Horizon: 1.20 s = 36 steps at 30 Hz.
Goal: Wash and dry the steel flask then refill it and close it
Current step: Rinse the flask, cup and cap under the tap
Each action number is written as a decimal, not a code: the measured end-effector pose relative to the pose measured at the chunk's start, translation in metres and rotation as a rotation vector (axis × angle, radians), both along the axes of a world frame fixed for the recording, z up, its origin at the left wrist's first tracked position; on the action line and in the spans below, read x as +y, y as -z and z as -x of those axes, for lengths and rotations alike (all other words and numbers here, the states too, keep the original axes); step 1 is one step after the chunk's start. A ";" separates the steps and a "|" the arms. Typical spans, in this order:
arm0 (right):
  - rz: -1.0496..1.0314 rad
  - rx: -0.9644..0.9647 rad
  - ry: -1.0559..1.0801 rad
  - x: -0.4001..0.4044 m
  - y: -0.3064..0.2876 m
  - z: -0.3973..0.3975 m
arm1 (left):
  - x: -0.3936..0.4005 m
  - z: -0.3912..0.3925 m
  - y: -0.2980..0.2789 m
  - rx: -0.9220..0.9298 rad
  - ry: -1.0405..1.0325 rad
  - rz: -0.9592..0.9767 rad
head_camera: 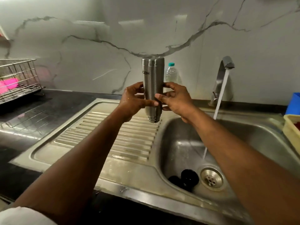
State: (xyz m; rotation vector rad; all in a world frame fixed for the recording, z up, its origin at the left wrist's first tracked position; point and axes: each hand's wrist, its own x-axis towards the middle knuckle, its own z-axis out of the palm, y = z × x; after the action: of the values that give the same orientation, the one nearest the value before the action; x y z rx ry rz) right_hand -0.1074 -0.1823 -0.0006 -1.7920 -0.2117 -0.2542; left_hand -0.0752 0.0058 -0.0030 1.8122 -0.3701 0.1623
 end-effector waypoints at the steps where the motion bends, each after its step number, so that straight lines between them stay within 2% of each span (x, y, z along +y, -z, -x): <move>1: 0.005 -0.009 0.008 0.009 0.004 -0.005 | 0.008 -0.002 0.001 0.007 -0.004 -0.001; 13: 0.077 -0.015 0.060 0.059 0.040 -0.035 | 0.050 -0.018 0.036 0.072 -0.034 0.050; 30: 0.160 0.068 0.079 0.055 0.034 -0.032 | 0.055 -0.015 0.028 0.006 -0.114 -0.140; 33: 0.172 0.095 0.072 0.047 0.029 -0.022 | 0.058 -0.004 0.026 0.007 -0.211 -0.116; 36: 0.176 0.116 0.082 0.027 0.027 -0.001 | 0.057 0.020 0.022 -0.167 -0.398 -0.156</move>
State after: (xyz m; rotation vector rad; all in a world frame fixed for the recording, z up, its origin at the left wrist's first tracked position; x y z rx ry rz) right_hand -0.1064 -0.1550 -0.0274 -1.9856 -0.0802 -0.1942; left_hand -0.0947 0.0625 -0.0245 2.0182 -0.1365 0.5778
